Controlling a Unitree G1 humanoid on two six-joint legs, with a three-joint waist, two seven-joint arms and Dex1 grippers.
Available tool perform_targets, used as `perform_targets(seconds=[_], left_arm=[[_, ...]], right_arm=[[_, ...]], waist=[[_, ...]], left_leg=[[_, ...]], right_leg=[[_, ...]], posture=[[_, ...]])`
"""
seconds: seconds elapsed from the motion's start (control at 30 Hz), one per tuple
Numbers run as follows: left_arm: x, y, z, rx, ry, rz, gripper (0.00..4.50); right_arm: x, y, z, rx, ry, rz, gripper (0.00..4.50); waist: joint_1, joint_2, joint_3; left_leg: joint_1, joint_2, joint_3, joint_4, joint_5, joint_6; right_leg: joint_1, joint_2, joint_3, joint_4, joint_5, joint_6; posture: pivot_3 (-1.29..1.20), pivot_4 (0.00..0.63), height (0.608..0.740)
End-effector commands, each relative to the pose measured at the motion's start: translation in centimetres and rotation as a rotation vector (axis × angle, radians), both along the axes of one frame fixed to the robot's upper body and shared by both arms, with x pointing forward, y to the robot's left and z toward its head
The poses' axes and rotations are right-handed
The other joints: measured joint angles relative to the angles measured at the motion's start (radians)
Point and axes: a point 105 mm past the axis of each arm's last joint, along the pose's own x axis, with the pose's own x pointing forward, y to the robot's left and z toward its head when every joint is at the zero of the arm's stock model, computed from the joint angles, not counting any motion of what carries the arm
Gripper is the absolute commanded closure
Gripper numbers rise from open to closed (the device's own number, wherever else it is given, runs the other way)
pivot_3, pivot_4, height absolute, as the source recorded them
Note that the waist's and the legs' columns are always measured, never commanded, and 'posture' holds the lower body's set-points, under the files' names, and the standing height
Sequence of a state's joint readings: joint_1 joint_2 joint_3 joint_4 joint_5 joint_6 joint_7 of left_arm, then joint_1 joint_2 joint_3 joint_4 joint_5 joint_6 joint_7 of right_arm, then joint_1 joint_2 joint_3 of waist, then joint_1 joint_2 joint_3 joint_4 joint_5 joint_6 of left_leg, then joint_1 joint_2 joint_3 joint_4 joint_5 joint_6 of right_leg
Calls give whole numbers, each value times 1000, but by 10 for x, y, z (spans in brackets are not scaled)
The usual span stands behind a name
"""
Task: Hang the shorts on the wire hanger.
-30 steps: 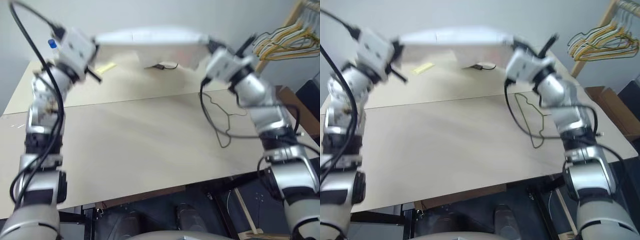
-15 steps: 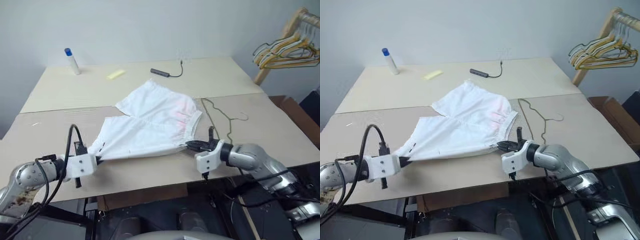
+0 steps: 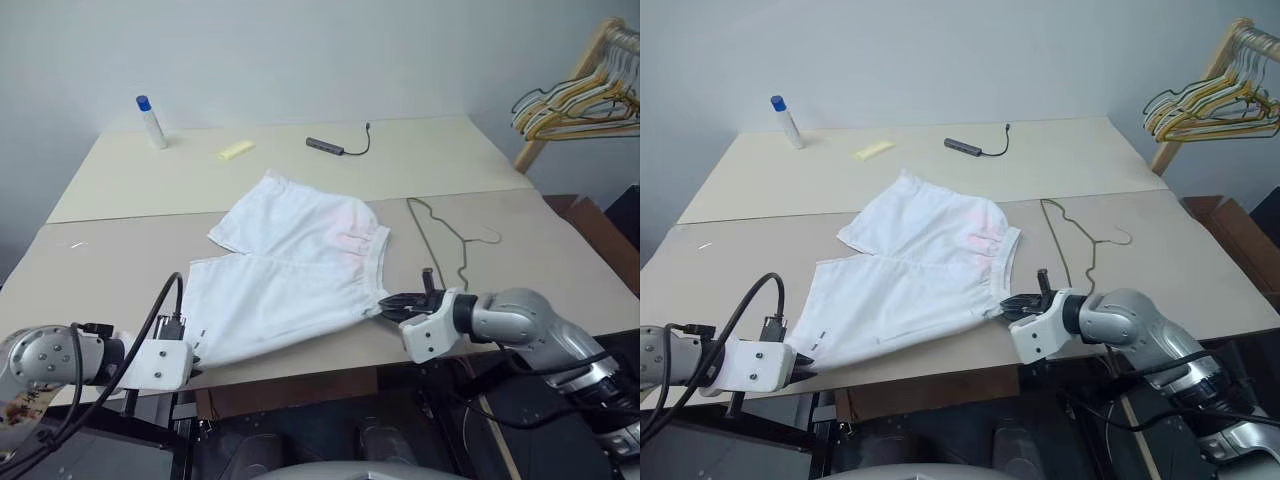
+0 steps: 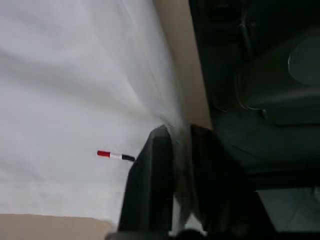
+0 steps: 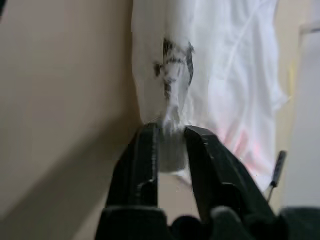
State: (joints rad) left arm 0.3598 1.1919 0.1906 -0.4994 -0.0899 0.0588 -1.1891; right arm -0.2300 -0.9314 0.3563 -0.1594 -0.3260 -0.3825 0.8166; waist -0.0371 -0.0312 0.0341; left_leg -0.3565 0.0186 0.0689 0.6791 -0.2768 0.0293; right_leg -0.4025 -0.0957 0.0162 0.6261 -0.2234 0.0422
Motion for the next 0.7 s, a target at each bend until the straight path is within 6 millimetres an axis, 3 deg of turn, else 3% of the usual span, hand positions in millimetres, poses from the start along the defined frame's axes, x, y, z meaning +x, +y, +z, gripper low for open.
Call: perform_targets(seconds=[0.03, 0.13, 0.23, 0.3, 0.4, 0.5, 0.6, 0.7], left_arm=[[7, -7, 9, -17, -27, -12, 2496], [8, -7, 19, -27, -6, -10, 1628], [21, -19, 43, -143, -77, 12, 720], [35, -35, 58, -279, -154, 38, 52], [48, -60, 74, -501, -190, 75, 22], [50, -77, 78, -626, -155, 87, 22], [44, -91, 79, -745, -62, 59, 22], [43, -98, 81, -791, -14, 49, 22]], right_arm=[[-5, -8, 15, -2, 46, 3, 2076], [-17, -14, 27, 49, 184, -26, 1102], [1, -19, 50, 221, 181, -196, 106], [15, -27, 58, 311, 196, -329, 64], [38, -44, 63, 473, 244, -587, 64], [59, -61, 57, 603, 293, -860, 64], [77, -77, 44, 760, 350, -1158, 64], [85, -80, 30, 810, 374, -1289, 64]], waist=[[2, 0, 0], [3, 0, 0], [1, -1, 0], [1, -1, 0], [3, -2, 0], [-2, -2, -1], [-7, -2, -1], [-8, -2, -1]], left_leg=[[0, 0, 0, 0, 0, 0], [0, 0, -1, 0, 0, 0], [0, 1, -1, 0, 0, 0], [0, 2, -1, 1, 0, 0], [1, 1, -1, 1, 0, 0], [-1, 1, -2, 1, 0, 0], [-2, 0, -3, 1, -1, 0], [-2, 0, -3, 1, -1, -1]], right_leg=[[0, 0, 0, 0, 0, 0], [0, 0, 0, 0, 0, 0], [0, 1, 0, 0, 0, 0], [1, 2, 0, 0, 0, 0], [2, 2, 0, 0, 0, 0], [0, 2, 1, 1, 1, 0], [-1, 2, 2, 1, 1, -1], [-1, 2, 2, 1, 1, -1]], posture=[[-13, 0, 740], [-19, 0, 740], [-18, 0, 740], [-18, 0, 740], [-25, 0, 740], [-35, 0, 740], [-52, 0, 740], [-72, 0, 740]])
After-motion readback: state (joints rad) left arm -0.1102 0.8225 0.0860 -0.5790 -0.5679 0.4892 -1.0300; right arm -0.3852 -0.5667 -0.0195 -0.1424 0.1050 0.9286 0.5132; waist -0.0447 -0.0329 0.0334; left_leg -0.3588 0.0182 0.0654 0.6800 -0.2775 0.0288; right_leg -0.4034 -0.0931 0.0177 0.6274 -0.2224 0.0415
